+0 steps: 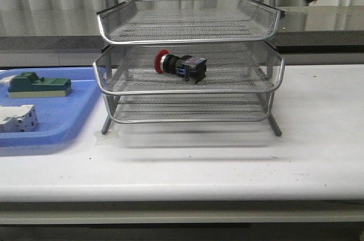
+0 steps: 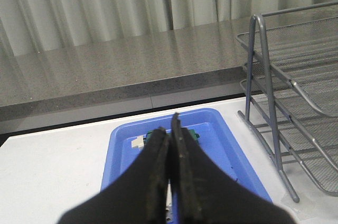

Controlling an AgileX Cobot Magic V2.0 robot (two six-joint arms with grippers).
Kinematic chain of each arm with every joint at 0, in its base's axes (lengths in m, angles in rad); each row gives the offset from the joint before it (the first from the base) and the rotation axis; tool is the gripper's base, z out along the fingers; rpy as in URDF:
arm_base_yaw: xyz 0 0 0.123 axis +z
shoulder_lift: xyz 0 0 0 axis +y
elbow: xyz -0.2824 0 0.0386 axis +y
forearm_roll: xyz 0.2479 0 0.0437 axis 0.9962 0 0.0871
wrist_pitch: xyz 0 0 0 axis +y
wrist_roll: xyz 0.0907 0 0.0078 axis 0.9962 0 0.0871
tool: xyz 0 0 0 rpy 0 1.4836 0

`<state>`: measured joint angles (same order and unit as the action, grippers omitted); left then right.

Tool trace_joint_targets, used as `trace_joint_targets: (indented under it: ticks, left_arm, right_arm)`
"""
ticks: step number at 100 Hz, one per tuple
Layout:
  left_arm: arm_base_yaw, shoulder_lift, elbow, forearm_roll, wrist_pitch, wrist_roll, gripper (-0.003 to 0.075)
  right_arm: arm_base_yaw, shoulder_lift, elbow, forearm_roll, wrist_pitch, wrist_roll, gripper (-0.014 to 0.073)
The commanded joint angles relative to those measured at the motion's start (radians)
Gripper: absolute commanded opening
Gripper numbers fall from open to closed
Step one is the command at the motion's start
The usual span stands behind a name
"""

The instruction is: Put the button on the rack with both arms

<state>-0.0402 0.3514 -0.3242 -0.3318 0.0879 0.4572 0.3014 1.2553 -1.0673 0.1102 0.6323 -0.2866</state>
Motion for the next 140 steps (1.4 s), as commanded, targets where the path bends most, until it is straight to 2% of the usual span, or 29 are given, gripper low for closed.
trace_joint_targets:
  ticks: [1, 34, 57, 72, 140]
  left_arm:
    - [0.001, 0.003, -0.027, -0.013, -0.077, -0.011, -0.0020]
    - [0.001, 0.003, -0.027, -0.013, -0.077, -0.011, -0.0020]
    - [0.001, 0.003, -0.027, -0.013, -0.077, -0.011, -0.0020]
    - [0.001, 0.003, -0.027, -0.013, -0.077, -0.011, -0.0020]
    - [0.001, 0.003, -0.027, -0.013, -0.077, -0.011, -0.0020]
  right_arm:
    - [-0.048, -0.087, -0.013, -0.012, -0.014, 0.037, -0.0060]
    - [-0.170, -0.373, 0.218, -0.012, -0.009, 0.097, -0.0060]
    - [-0.197, -0.571, 0.375, -0.012, -0.014, 0.105, -0.0060]
    - [-0.197, -0.663, 0.403, -0.012, 0.004, 0.105, -0.0060]
    - [-0.197, -0.688, 0.403, -0.012, 0.008, 0.105, -0.0060]
